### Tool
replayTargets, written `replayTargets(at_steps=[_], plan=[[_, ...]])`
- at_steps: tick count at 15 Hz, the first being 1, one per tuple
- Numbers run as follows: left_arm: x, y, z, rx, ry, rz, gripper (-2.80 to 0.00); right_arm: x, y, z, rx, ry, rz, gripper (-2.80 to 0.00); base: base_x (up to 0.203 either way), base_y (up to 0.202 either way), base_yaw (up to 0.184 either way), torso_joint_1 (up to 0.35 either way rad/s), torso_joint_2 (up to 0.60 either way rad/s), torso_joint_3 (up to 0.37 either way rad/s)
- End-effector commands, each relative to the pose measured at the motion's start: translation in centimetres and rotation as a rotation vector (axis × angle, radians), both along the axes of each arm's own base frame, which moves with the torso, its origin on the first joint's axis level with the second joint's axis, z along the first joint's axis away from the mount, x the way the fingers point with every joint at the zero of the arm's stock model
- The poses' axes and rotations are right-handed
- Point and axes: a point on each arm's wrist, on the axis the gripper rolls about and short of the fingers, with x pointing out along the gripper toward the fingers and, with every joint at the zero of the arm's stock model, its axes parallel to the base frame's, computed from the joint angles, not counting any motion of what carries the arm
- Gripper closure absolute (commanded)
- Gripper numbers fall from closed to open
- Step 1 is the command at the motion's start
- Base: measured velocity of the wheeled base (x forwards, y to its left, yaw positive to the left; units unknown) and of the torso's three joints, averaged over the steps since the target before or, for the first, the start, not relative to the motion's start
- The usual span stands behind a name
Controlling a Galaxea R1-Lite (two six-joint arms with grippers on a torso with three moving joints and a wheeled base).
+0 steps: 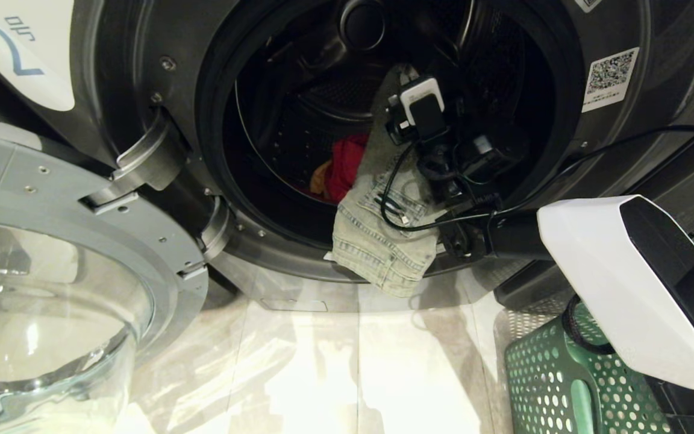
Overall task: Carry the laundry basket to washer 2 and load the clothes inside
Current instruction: Place the clothes into the washing machine
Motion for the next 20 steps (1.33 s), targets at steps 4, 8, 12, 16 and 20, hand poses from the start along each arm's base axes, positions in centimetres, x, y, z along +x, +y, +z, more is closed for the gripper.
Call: replayTargets(at_steps=[4,8,12,16,20], plan=[[0.3,0.0,-1.1,-0.001,0.039,0.000,0.00,-0.3,-0.2,0.2,-0.007,-0.062,0.027,-2.80,0.000,0.000,0.000,0.000,0.00,0.000],[0.3,0.0,-1.1,-0.001,0.039,0.000,0.00,0.2,-0.2,-0.5,0.015,-0.004,0.063,-2.80,0.000,0.000,0.000,0.000,0.00,0.000],[0.3,0.0,-1.1,-0.001,0.039,0.000,0.00,-0.9,-0.6,0.0,0.039,0.073,0.128,-2.80,0.000,0.000,0.000,0.000,0.00,0.000],[0.3,0.0,-1.1,-0.001,0.039,0.002,0.00,-4.9,-0.7,0.6,0.048,0.241,0.235,-2.80,0.000,0.000,0.000,0.000,0.00,0.000],[0.3,0.0,-1.1,-0.001,0.039,0.000,0.00,-10.1,0.3,1.9,0.055,0.310,0.319,-2.80,0.000,0.000,0.000,0.000,0.00,0.000]])
